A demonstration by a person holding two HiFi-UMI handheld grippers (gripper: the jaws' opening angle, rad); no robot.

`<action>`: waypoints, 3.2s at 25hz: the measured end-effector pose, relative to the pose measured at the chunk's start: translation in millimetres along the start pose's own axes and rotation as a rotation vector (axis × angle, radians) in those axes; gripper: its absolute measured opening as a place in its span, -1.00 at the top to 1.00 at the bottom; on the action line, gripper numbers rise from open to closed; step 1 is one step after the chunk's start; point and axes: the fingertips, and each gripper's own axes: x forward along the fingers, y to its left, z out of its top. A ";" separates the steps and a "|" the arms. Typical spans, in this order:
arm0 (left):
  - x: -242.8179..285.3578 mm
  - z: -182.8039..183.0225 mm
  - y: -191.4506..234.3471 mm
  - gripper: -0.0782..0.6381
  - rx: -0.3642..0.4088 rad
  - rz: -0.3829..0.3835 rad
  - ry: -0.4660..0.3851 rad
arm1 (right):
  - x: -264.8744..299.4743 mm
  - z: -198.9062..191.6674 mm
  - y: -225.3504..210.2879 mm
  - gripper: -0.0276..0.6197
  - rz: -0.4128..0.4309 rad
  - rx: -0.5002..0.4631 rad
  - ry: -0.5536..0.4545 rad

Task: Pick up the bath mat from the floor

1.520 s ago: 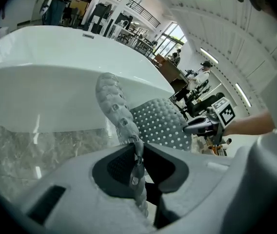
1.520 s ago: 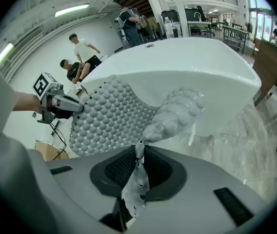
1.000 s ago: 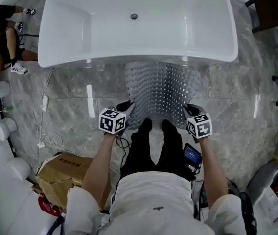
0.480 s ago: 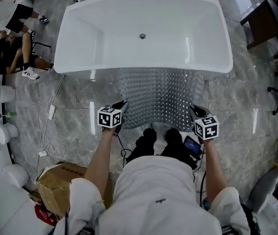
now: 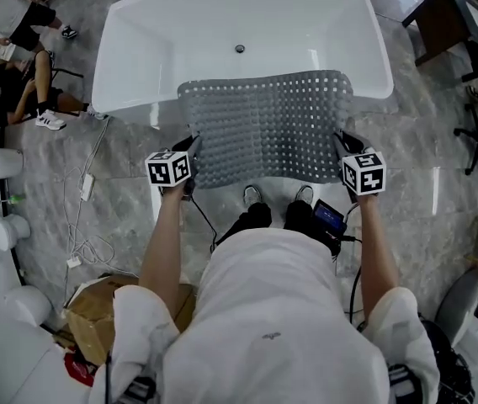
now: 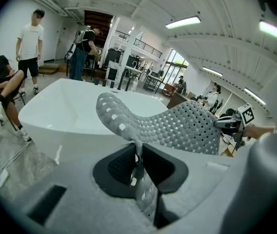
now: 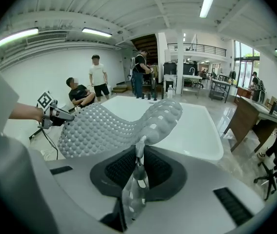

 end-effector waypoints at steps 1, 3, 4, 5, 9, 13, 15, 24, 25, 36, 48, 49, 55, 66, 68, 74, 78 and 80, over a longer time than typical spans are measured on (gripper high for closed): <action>-3.6 6.2 -0.5 0.63 0.007 0.004 -0.015 | -4.2 4.0 -3.0 0.75 -0.012 -0.009 -0.010; -10.3 17.9 -2.9 0.63 0.017 0.013 -0.050 | -14.9 11.1 -11.6 0.75 -0.039 -0.020 -0.029; -13.2 25.7 -3.6 0.64 0.021 0.018 -0.072 | -20.0 16.9 -17.1 0.75 -0.053 -0.023 -0.043; -16.2 34.7 -4.5 0.64 0.027 0.022 -0.096 | -25.0 24.2 -22.8 0.75 -0.068 -0.026 -0.060; -33.3 69.4 -17.1 0.64 0.061 0.017 -0.191 | -50.4 53.2 -43.1 0.75 -0.121 -0.043 -0.133; -53.2 105.6 -37.2 0.64 0.116 0.001 -0.280 | -79.1 85.0 -63.7 0.75 -0.171 -0.084 -0.199; -63.9 127.1 -46.8 0.64 0.140 -0.005 -0.330 | -91.9 101.8 -73.7 0.75 -0.190 -0.100 -0.232; -126.5 213.7 -71.1 0.64 0.244 -0.007 -0.524 | -152.4 169.5 -95.5 0.75 -0.276 -0.114 -0.406; -133.1 221.3 -71.5 0.64 0.253 -0.003 -0.541 | -157.8 175.9 -96.6 0.75 -0.284 -0.115 -0.424; -193.5 281.0 -59.6 0.64 0.300 0.047 -0.667 | -195.3 240.6 -93.1 0.75 -0.320 -0.143 -0.564; -271.6 323.8 -56.3 0.63 0.294 0.075 -0.828 | -261.8 307.1 -82.9 0.75 -0.354 -0.210 -0.749; -274.2 324.7 -57.4 0.63 0.305 0.079 -0.838 | -263.6 306.9 -84.1 0.75 -0.355 -0.212 -0.762; -300.3 338.1 -55.4 0.63 0.334 0.097 -0.898 | -280.1 316.8 -73.6 0.75 -0.332 -0.228 -0.830; -306.6 344.0 -56.2 0.63 0.354 0.108 -0.943 | -282.7 308.2 -73.9 0.75 -0.303 -0.239 -0.883; -299.1 343.7 -52.6 0.63 0.352 0.107 -0.934 | -274.9 306.0 -74.6 0.75 -0.307 -0.244 -0.868; -309.2 342.8 -41.8 0.63 0.347 0.119 -0.925 | -271.9 312.4 -60.1 0.75 -0.304 -0.253 -0.844; -318.0 339.9 -40.2 0.63 0.345 0.123 -0.922 | -274.7 311.8 -52.6 0.75 -0.299 -0.260 -0.830; -316.6 338.3 -44.9 0.63 0.354 0.123 -0.918 | -277.2 309.4 -54.2 0.75 -0.302 -0.264 -0.829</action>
